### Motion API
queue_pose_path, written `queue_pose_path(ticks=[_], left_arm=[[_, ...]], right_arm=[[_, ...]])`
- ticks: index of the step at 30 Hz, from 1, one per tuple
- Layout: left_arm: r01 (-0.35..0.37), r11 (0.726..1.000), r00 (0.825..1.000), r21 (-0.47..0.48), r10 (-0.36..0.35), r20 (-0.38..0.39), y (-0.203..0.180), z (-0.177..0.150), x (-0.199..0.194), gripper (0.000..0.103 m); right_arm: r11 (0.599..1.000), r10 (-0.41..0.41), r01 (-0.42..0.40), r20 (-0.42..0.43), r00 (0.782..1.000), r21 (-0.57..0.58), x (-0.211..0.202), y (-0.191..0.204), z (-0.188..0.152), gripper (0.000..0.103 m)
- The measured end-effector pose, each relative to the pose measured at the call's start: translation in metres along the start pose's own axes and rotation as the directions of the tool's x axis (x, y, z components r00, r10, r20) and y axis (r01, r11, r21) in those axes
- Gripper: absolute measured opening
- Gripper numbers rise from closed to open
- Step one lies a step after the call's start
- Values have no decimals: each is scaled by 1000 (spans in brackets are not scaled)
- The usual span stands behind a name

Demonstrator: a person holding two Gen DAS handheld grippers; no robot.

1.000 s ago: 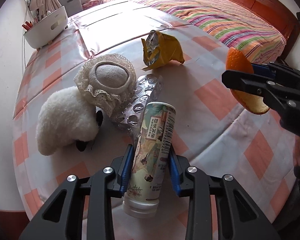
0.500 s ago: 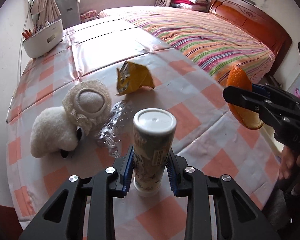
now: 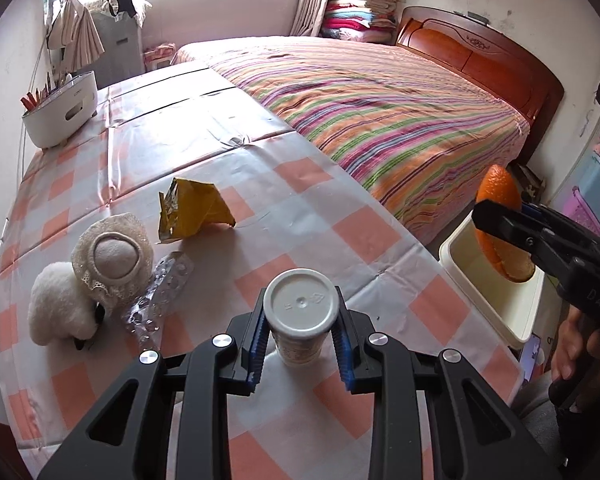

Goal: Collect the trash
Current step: 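Carry the orange peel and white tube over the cream bin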

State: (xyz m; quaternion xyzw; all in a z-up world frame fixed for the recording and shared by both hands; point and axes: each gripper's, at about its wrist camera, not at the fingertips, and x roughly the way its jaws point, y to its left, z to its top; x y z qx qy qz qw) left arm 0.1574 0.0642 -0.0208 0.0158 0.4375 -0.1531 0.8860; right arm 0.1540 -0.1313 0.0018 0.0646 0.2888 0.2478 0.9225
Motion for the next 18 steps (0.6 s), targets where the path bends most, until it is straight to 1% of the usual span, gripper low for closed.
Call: queue_pose_path(ticks=[4,7,12,18], left_arm=[[9,1000,1000,2,-9,16,-9,4,-2,28],[30,1000,999,8,-30,22,-16,6,-3,28],[54,998,998,30,-55,22,-32,9,-1,28],[96,993,995,70,-98,23,-57,10,-2,28]], right_arm=[[1000,-15,14,27,1000,10,-11,-8,2,29],[1000,-22,21,51,998,19,-23,-9,5,29],[998,-48,46,68,997,36,-36,-21,4,29],[990,-128,123,80,989,71,-55,-50,-6,29]])
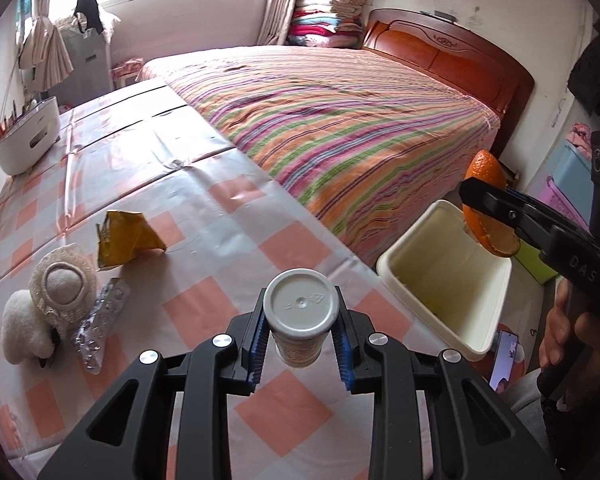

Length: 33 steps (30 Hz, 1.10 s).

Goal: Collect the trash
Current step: 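Carry the orange peel and white tube over the cream bin, then open both grippers to drop the peel and tube into the bin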

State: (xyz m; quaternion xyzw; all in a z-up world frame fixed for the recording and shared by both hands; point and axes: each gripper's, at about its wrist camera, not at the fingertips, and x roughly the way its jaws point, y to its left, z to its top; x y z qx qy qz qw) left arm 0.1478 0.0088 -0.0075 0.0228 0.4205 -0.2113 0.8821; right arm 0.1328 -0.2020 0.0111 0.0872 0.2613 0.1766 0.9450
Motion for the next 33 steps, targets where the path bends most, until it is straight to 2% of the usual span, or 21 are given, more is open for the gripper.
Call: queue_pose_path(ticks=[10,17,19,20,27,33], left_arm=[[78,997,997,27,-78,16,-41,2,4,28],[120,992,993,39,-120,12,-64,3,8,28],[129,991,992,45,-130,6,-70,3,10,28],[132,990,991,48,-133,3,-72,3,11,28],[166,985,986,50,-166,-10,-90,9,21,28],[201,979,980,47,-201,0,-114,19,32,28]], right_arm=[[988,-145,147,-38,989,48,-6,-42,-22,29],[974,-172,180,-69,983,140,-9,-62,-34,33],[971,-165,175,-73,984,163,-9,-64,-34,44],[969,-169,179,-70,983,170,-9,-65,-34,53],[942,-140,120,42,989,313,-35,-78,-23,62],[917,-157,87,151,976,390,-57,-89,-17,65]])
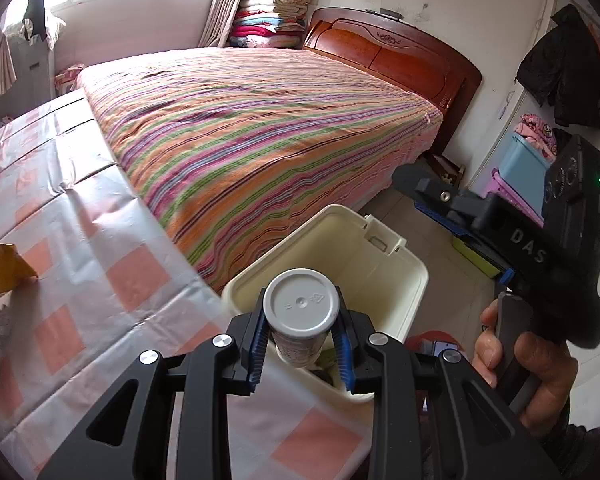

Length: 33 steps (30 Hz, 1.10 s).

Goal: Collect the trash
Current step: 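Open both grippers to drop the peel and tube into the bin, then move both tools back toward the yellow wrapper and fluffy toy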

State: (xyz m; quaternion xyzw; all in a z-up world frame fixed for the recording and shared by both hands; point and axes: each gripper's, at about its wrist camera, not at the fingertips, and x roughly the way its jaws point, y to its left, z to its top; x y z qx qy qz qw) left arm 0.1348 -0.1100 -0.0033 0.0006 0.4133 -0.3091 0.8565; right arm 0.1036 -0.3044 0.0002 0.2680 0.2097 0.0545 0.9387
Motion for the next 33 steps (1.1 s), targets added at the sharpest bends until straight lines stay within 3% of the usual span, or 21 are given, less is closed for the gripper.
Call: queue_pose_path(ticks=[6,12,13,15,16,22,24,28,33], left_arm=[[16,1000,1000,-7,-16,-10,-16,4,24,28],[9,1000,999,15,-8,-51,-29,1,52,30],[14,1000,998,11,-13,-65,-30,0,55,33],[4,1000,998,-9,-4,-65,-27,-1,57,63],[-6,1000,999,-26,4,-52,-25,-2,56,66],[-14,995,1000,-104,15,1,-5,-4,30,72],[-32,991,998,-132,38,43,3,-5,15,72],[-86,972,982,-219,120,145,26,-11,-20,74],[-126,931,938,-344,225,266,60,-26,-63,76]], right_arm=[[998,8,-13,71,997,59,-13,-10,8,67],[997,25,-31,75,997,72,-5,-5,5,68],[997,29,-34,74,997,75,-4,-5,4,68],[996,33,-39,75,997,81,-3,-5,3,69],[996,33,-39,74,997,78,-1,-4,3,69],[996,45,-50,63,997,76,6,2,-5,74],[996,47,-52,58,997,74,9,7,-9,82],[996,54,-56,31,998,71,23,23,-17,90],[993,83,-83,2,997,79,41,48,-27,94]])
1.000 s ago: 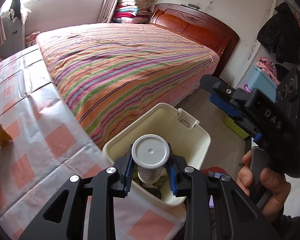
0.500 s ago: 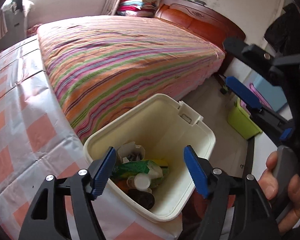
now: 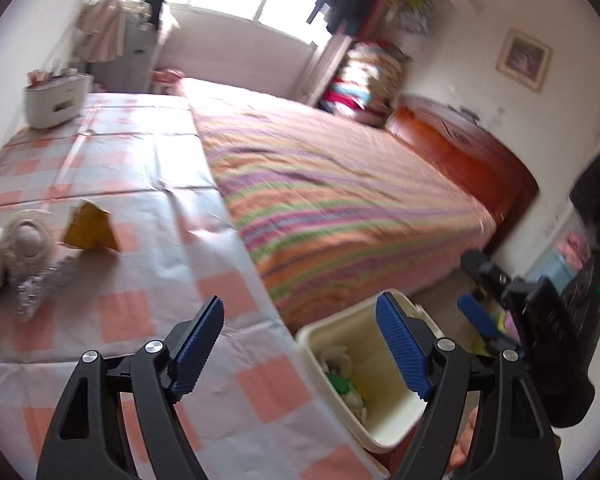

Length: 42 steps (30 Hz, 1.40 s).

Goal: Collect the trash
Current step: 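Move both tools back toward the yellow wrapper and fluffy toy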

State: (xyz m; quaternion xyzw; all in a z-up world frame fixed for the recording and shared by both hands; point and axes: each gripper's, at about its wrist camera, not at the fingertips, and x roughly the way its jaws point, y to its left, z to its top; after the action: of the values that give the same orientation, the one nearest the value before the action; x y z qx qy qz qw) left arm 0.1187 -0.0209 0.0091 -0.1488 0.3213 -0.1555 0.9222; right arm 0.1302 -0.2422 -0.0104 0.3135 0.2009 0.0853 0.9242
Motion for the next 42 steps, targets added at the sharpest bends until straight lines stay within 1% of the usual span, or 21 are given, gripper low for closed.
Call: queue_pose_path(ticks=[2,4,7,8,10,12,14,15,18,19,21,23,26,30,34,42], left_arm=[[-40,998,997,-41,42,60,18,1,-16,77],[-71,994,991,-80,79,111,37,0,-31,78],[-126,983,976,-132,147,162,67,-6,-51,80],[-153,978,968,-144,178,175,78,-9,-59,80],[-233,959,944,-161,263,199,101,-12,-73,80],[-303,933,912,-193,343,224,124,-17,-88,80],[-345,907,883,-243,401,242,146,-21,-102,80],[-357,893,871,-275,425,246,157,-23,-108,80],[-361,861,846,-358,463,263,182,-31,-125,80],[-361,851,841,-381,474,262,190,-33,-127,80],[-350,842,841,-410,476,258,200,-34,-130,80],[-339,839,844,-426,472,256,204,-37,-131,80],[-352,841,842,-411,476,253,203,-38,-129,80],[-349,850,846,-395,467,256,200,-42,-131,80],[-330,850,859,-411,451,243,205,-43,-132,80],[-331,842,856,-426,458,240,217,-45,-142,80]], right_arm=[[1000,25,-25,-11,1000,-1,8,14,-5,94],[999,47,-47,-22,999,-9,14,25,-9,94],[996,86,-87,-28,996,-35,19,44,-18,94],[994,94,-96,-31,995,-48,21,50,-21,94],[991,111,-114,-43,993,-73,25,63,-28,94],[987,128,-133,-57,990,-91,30,74,-36,94],[983,143,-150,-77,987,-109,35,84,-45,94],[981,149,-158,-85,985,-114,39,90,-50,94],[976,156,-170,-112,981,-135,48,99,-58,94],[975,157,-172,-117,981,-137,50,101,-60,94],[973,163,-182,-135,977,-142,56,106,-66,95],[971,163,-186,-150,975,-152,60,111,-72,94],[967,166,-194,-167,972,-164,64,117,-77,95],[965,164,-196,-182,970,-176,69,120,-79,95],[968,151,-184,-187,971,-171,73,119,-79,95],[963,132,-178,-221,966,-203,84,128,-91,95]])
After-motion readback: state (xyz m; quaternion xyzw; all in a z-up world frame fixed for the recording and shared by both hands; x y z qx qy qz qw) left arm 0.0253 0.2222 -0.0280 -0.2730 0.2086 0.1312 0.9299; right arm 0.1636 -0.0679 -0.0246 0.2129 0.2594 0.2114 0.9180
